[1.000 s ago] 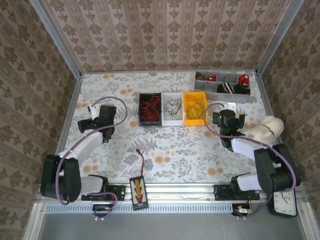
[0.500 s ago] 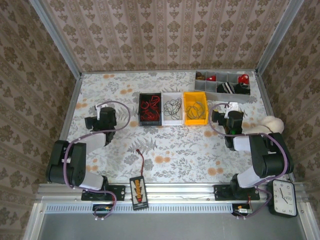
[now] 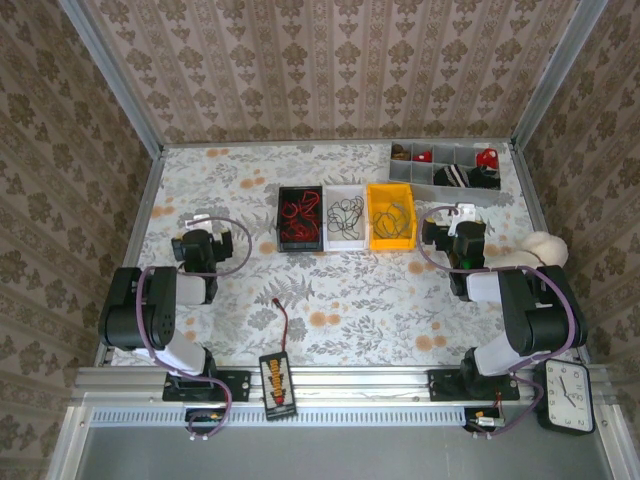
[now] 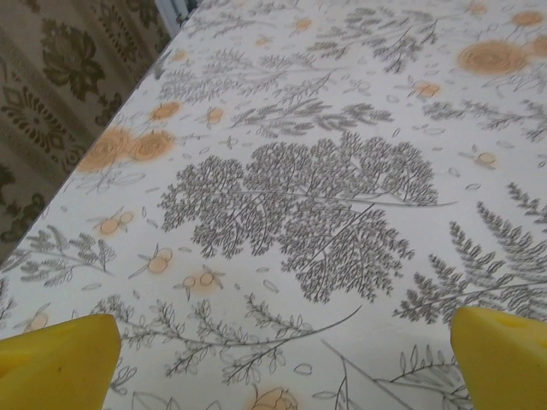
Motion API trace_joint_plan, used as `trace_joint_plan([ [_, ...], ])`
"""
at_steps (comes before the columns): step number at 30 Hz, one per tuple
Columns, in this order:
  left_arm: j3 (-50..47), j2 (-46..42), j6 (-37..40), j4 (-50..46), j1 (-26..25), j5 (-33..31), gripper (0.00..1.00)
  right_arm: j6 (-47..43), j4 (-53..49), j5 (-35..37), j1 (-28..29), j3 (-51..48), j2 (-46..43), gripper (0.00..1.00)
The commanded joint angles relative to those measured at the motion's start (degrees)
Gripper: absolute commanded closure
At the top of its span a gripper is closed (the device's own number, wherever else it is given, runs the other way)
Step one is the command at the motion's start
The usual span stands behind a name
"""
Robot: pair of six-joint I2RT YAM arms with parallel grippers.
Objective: Untangle the cables
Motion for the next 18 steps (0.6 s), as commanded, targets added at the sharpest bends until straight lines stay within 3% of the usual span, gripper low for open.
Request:
trace_joint_plan([
  [1, 0.0, 0.0, 1.9, 7.4, 0.3, 2.6, 0.0, 0.7, 1.9, -1.1, 0.2, -0.2, 0.1, 0.0],
  [9, 0.1, -0.3, 1.8, 6.7, 0.3, 2.6, 0.0, 0.6, 1.4, -1.5, 0.1, 0.2, 0.4, 0.0],
  [13, 0.1, -0.2, 1.8, 6.5, 0.3, 2.7, 0.0, 0.0, -0.7, -6.2, -1.0, 1.5, 0.9, 0.0],
  [18, 0.1, -0.2, 1.8, 6.5, 0.3, 2.6, 0.0, 0.0, 0.5, -6.7, -1.1, 0.6, 0.2, 0.0],
])
